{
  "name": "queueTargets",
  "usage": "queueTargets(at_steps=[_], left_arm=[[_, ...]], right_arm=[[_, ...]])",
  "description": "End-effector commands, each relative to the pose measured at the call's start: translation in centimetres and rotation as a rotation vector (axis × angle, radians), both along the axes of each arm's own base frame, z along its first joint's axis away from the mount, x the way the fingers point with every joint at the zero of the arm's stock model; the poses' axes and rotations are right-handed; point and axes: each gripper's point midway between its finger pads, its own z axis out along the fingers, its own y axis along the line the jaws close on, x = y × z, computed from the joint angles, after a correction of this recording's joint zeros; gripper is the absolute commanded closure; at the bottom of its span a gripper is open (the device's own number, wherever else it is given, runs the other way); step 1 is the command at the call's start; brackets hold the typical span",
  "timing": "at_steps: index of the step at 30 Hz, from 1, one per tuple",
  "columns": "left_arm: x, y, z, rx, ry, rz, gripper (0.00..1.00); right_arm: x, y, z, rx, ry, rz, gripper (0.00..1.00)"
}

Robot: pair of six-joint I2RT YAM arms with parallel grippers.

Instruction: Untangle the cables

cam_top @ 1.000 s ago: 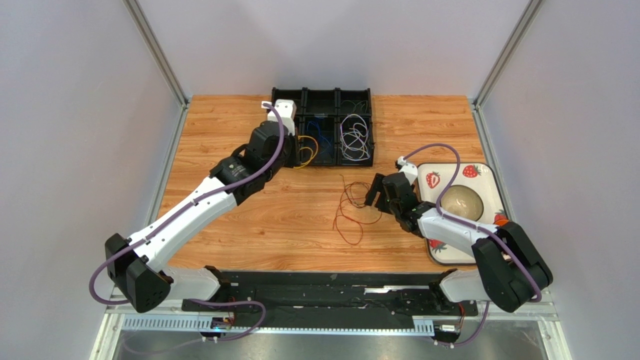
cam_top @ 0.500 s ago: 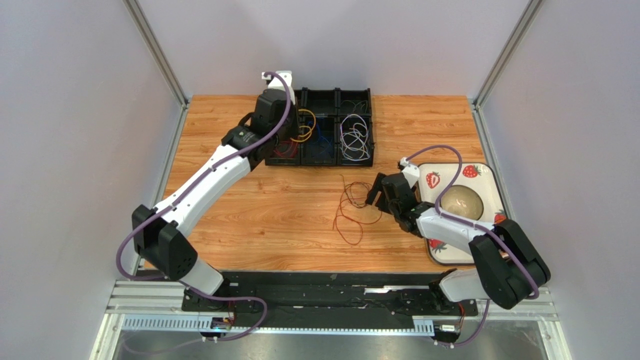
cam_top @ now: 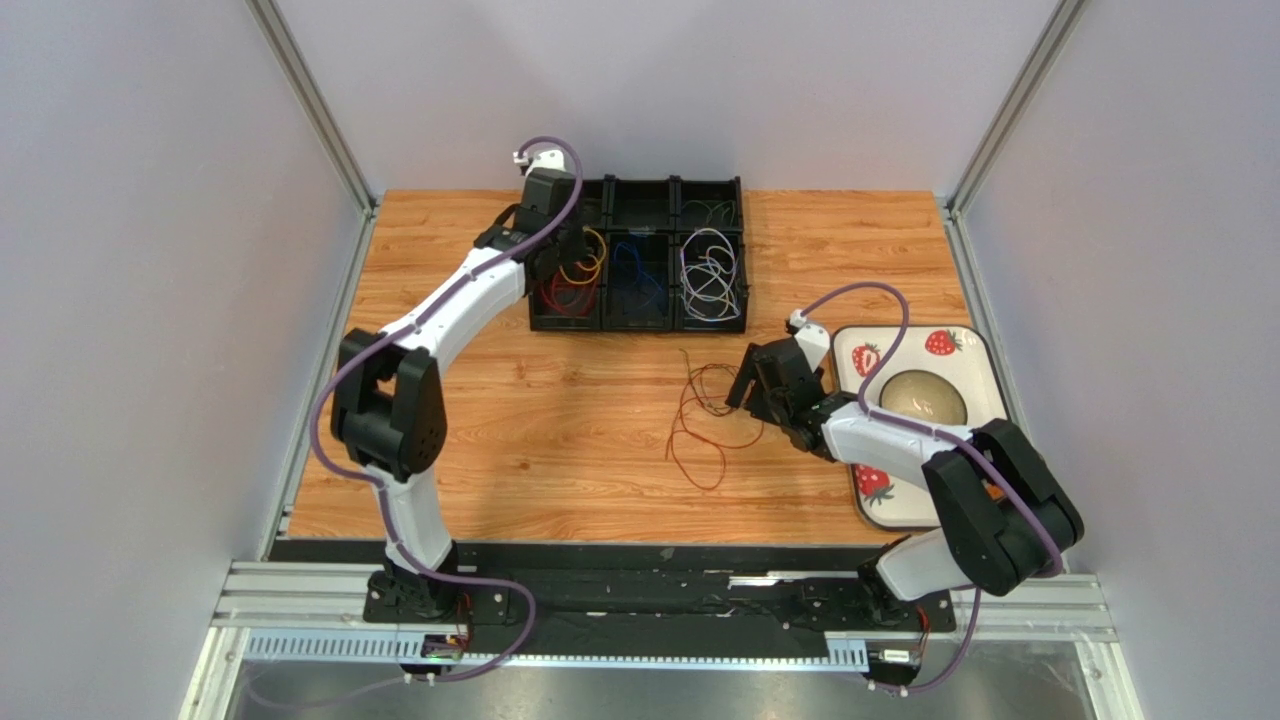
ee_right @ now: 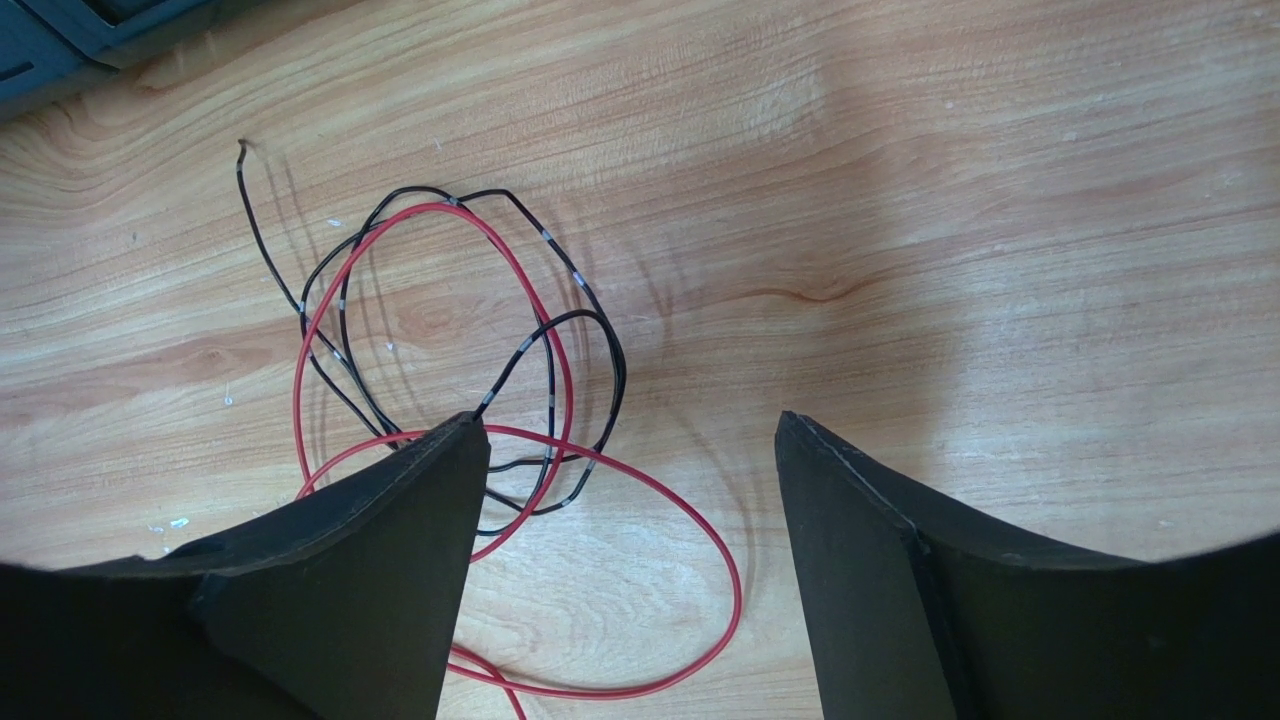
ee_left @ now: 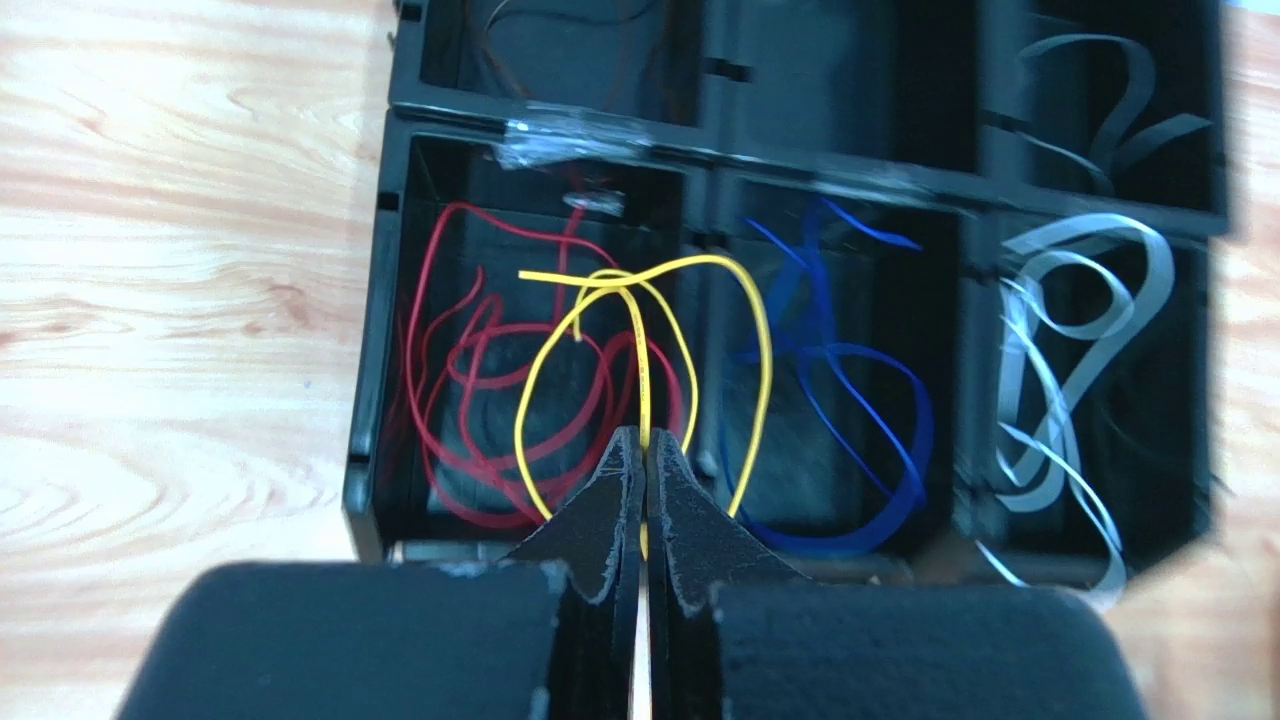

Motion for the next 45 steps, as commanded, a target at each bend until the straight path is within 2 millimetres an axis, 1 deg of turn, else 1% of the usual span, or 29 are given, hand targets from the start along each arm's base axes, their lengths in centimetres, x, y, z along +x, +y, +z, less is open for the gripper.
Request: queueTargets(at_steps=[1,4,7,8,9,10,12,13,15,20,21,23,24,26,27,28,29,30,31,32,33,34,35,36,38,39,41,42,45], left_arm=[[3.3,0.4,1.3,-0.121,-0.032,0.040,1.00],[3.9,0.8,0.4,-0.144,-0.019,0.048,1.00],[4.0,0.9,0.4,-0.133,-0.022,0.046,1.00],[3.9,0.8,0.3,-0.133,-0.020,0.040,0.98],[3.9,0.8,0.4,-0.133,-0.022,0.036,0.94],[3.8,0.6,0.6,-0.137,-0.025,0.020,0.72],[3.6,0.2,1.2,-0.143,-0.038,-0.004,0.48],[3.4,0.0,1.7,-0.153,-0.051,-0.020,0.45],[3.0,-0.1,2.2,-0.156,-0.063,-0.036,0.33],[0.9,0.1,4.3,-0.139,-0.108,-0.052,0.32],[0.4,-0.4,4.5,-0.123,-0.113,-0.068,0.32],[-0.8,-0.6,5.2,-0.095,-0.122,-0.081,0.33],[-1.6,-1.6,5.2,-0.074,-0.125,-0.108,0.34],[-3.1,-2.2,5.0,-0.043,-0.123,-0.126,0.37],[-4.1,-3.5,4.7,-0.031,-0.119,-0.155,0.38],[-5.1,-3.9,4.0,-0.018,-0.116,-0.168,0.38],[-5.8,-4.5,3.5,-0.012,-0.113,-0.189,0.38],[-7.0,-6.0,2.9,0.002,-0.105,-0.230,0.39],[-8.0,-6.1,2.0,0.020,-0.091,-0.236,0.39],[-8.8,-6.6,1.5,0.028,-0.087,-0.249,0.39],[-9.9,-7.9,1.0,0.036,-0.083,-0.286,0.40],[-10.9,-8.2,0.0,0.045,-0.073,-0.310,0.40],[-11.5,-8.8,-0.4,0.048,-0.069,-0.330,0.40],[-12.7,-9.8,-1.6,0.057,-0.052,-0.370,0.40],[-13.7,-11.4,-2.4,0.034,-0.051,-0.431,0.41],[-14.6,-12.5,-3.8,0.036,-0.027,-0.473,0.42],[-15.0,-13.5,-4.6,0.032,-0.027,-0.495,0.42],[-15.6,-14.3,-5.5,0.020,-0.015,-0.518,0.44],[-16.7,-15.4,-7.1,-0.020,-0.013,-0.546,0.46]], right_arm=[[0.8,0.6,1.3,0.023,-0.050,0.003,0.26],[0.8,0.6,1.3,0.022,-0.049,0.001,0.27],[0.8,0.7,1.3,0.017,-0.050,0.002,0.27],[0.8,0.7,1.4,0.016,-0.053,-0.001,0.27],[0.8,0.7,1.4,0.013,-0.053,-0.001,0.27],[0.8,0.8,1.3,0.011,-0.052,0.001,0.27],[0.8,0.8,1.4,0.008,-0.058,0.000,0.27],[0.7,0.8,1.4,0.006,-0.057,0.000,0.27],[0.8,0.9,1.5,0.004,-0.062,0.000,0.27],[0.8,0.8,1.4,-0.010,-0.062,-0.006,0.27],[0.8,0.9,1.6,-0.010,-0.064,-0.004,0.27],[0.8,0.6,1.6,-0.011,-0.069,-0.022,0.27],[0.7,0.6,1.9,-0.006,-0.079,-0.029,0.28],[0.4,0.0,1.8,-0.008,-0.092,-0.043,0.27],[0.5,-0.1,2.6,0.013,-0.123,-0.056,0.28],[0.1,-0.7,2.3,0.004,-0.126,-0.075,0.27],[0.0,-1.0,2.5,0.008,-0.136,-0.088,0.27],[0.0,-1.1,3.0,0.026,-0.158,-0.101,0.27],[0.0,-1.2,3.1,0.030,-0.165,-0.103,0.26],[-0.3,-1.4,2.9,0.032,-0.166,-0.105,0.26],[-0.2,-1.3,3.2,0.039,-0.176,-0.104,0.27],[-0.2,-1.3,3.2,0.041,-0.178,-0.106,0.26],[-0.2,-1.4,3.2,0.037,-0.176,-0.106,0.26],[-0.3,-1.4,3.1,0.033,-0.170,-0.108,0.26],[-0.3,-1.6,3.1,0.033,-0.171,-0.120,0.27],[-0.3,-1.7,3.1,0.033,-0.171,-0.128,0.26],[-0.3,-1.8,3.2,0.036,-0.179,-0.135,0.26],[0.0,-1.5,3.2,0.037,-0.180,-0.125,0.27],[0.4,-1.2,2.9,-0.009,-0.139,-0.107,0.28]])
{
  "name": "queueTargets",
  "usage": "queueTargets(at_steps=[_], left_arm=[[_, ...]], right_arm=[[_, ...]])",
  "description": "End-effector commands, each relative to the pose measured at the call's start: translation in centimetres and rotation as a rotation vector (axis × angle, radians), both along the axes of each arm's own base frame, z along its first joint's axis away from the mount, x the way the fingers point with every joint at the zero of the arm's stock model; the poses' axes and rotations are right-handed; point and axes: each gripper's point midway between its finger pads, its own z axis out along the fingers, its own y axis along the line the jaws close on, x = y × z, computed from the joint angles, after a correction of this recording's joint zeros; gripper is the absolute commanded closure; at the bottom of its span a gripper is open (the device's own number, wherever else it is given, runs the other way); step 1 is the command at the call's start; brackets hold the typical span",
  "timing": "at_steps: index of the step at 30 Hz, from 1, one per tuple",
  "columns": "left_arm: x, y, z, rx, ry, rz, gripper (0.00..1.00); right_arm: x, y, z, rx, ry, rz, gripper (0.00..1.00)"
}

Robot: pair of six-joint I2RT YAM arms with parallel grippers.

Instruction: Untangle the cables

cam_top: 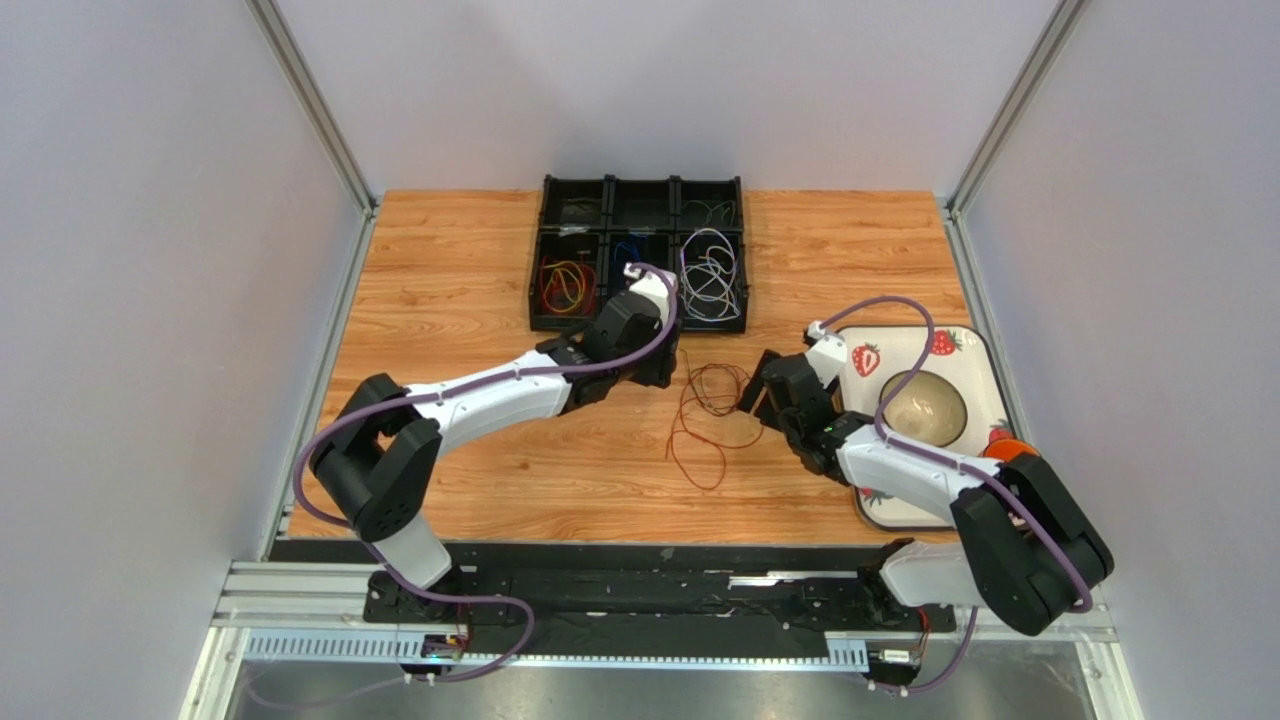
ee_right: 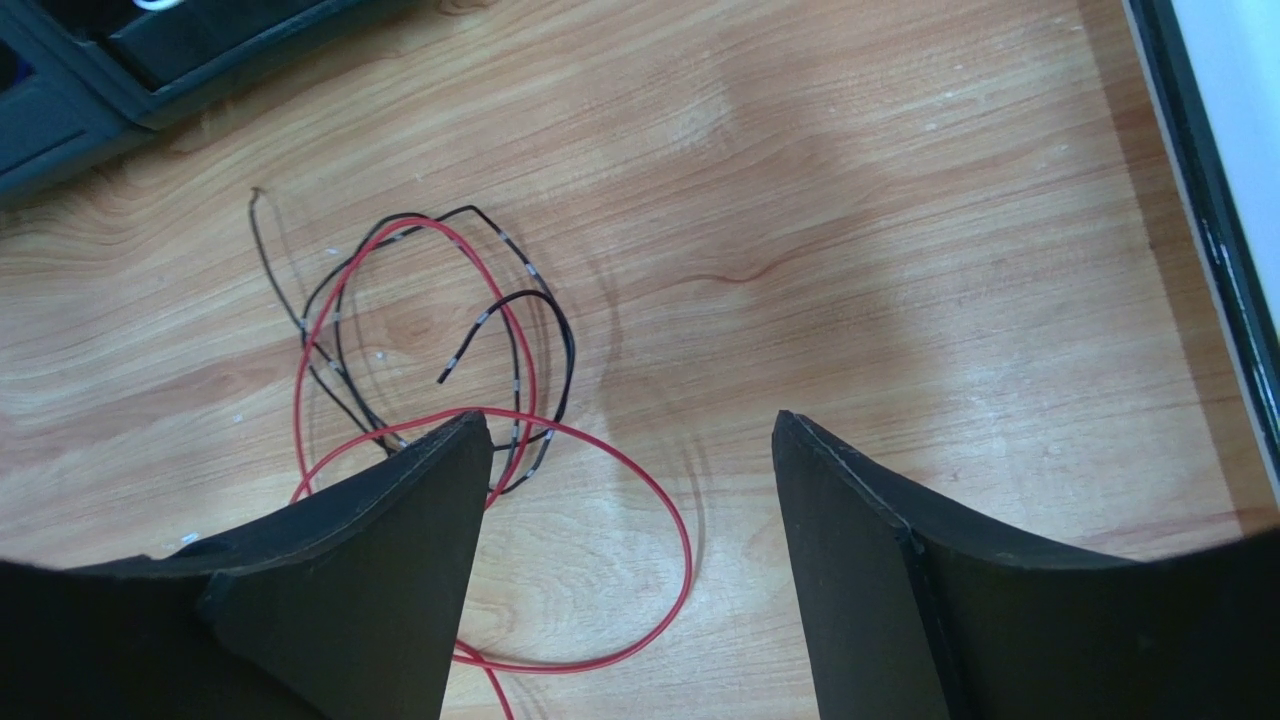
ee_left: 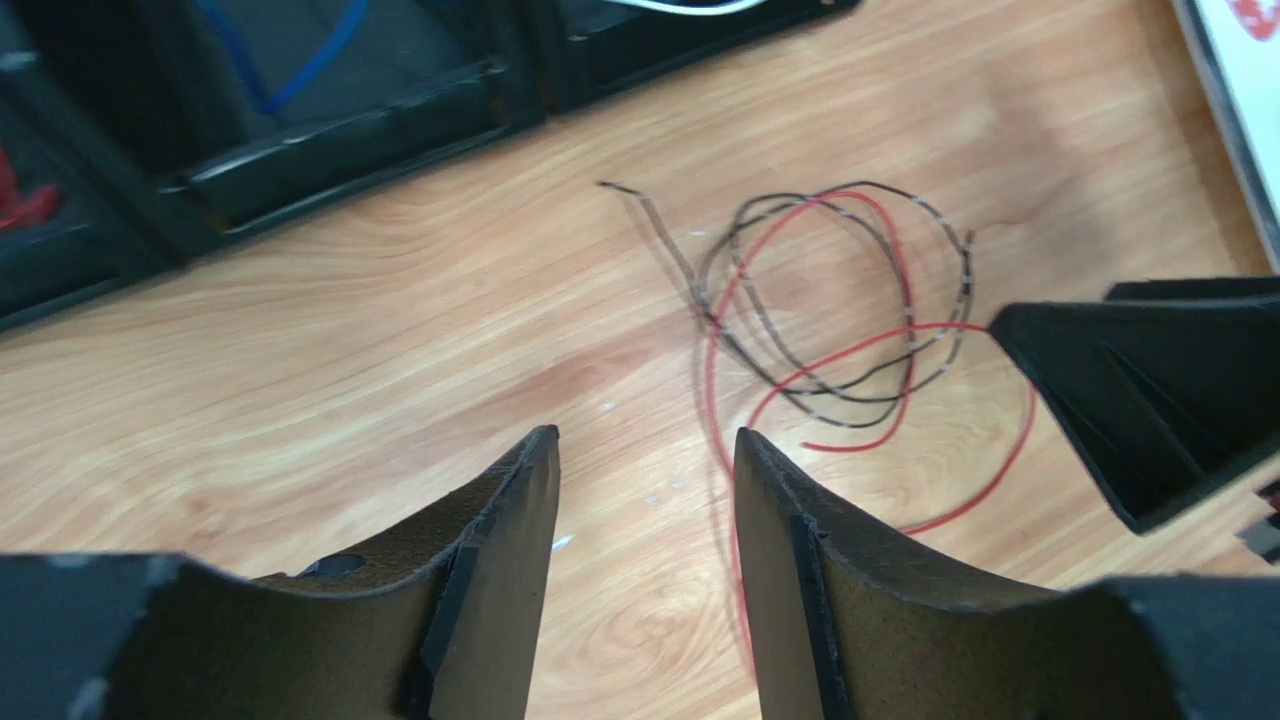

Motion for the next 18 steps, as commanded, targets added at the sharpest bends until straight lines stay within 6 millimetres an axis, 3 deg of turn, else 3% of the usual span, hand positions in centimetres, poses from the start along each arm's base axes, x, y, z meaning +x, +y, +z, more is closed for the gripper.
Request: queueTargets(at_steps=[1,9,14,18], left_arm=[[-0.7,-2.8,-0.4,-0.108,-0.033,-0.063,0.46],[-3.5,-3.4,-3.8,-0.122,-0.019,-0.103,0.52],[-5.2,-3.4,-4.4,-0.163,-0.063,-0.140,0.55],[-5.5,-3.3,-4.8,-0.159,-0.082,-0.129,0.58]], right_arm=[[1.7,0.4,1.3,-0.016,-0.032,-0.028,0.28],[2.8,0.1,1.2,-0.016,-0.017,-0.058,0.41],[3.3,0.0,0.7,-0.034,0.017,-0.063,0.46],[4.6,0.3,0.8,-0.048,0.025,-0.058,0.53]])
